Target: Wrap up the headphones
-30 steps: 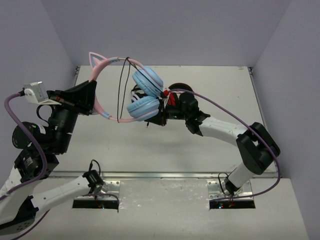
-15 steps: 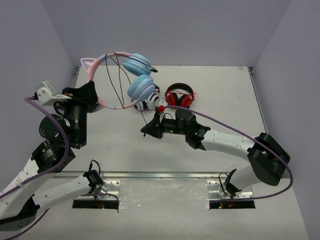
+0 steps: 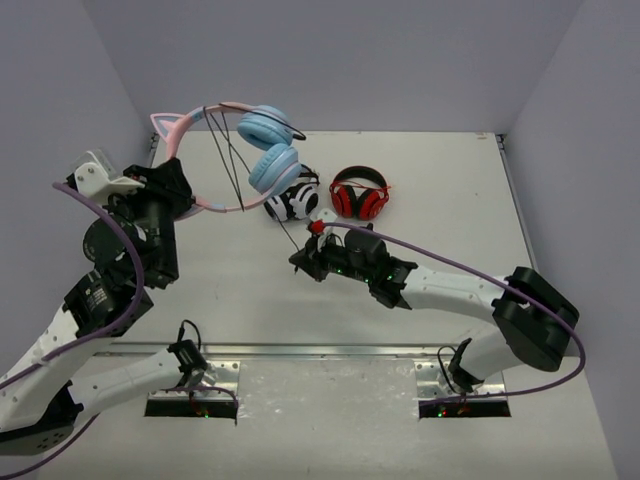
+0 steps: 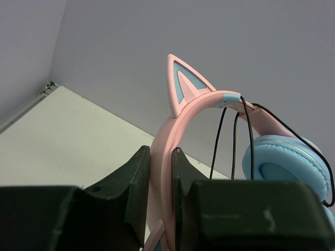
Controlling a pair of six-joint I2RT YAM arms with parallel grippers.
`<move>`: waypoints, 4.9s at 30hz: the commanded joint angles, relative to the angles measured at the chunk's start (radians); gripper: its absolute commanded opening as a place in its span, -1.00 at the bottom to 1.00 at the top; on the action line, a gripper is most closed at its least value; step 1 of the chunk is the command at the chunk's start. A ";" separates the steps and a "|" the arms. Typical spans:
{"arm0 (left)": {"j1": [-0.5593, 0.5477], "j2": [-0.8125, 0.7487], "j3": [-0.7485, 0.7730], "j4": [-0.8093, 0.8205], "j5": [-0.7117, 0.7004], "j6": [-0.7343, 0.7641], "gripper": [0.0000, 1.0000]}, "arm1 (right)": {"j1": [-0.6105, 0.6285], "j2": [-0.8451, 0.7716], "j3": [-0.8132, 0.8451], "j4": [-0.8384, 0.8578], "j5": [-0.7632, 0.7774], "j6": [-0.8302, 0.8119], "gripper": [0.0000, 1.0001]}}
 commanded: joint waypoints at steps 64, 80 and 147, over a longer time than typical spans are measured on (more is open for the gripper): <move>0.258 0.442 0.112 0.291 0.117 -0.081 -0.99 | 0.124 -0.250 0.169 -0.447 0.037 -0.013 -0.97; 0.296 0.396 -0.276 0.415 0.182 -0.134 -0.99 | 0.132 -0.227 0.422 -0.810 0.065 -0.258 -0.97; -0.003 0.075 -0.343 -0.344 0.428 0.072 -0.99 | -0.118 -0.198 0.375 -0.858 0.070 -0.803 -0.97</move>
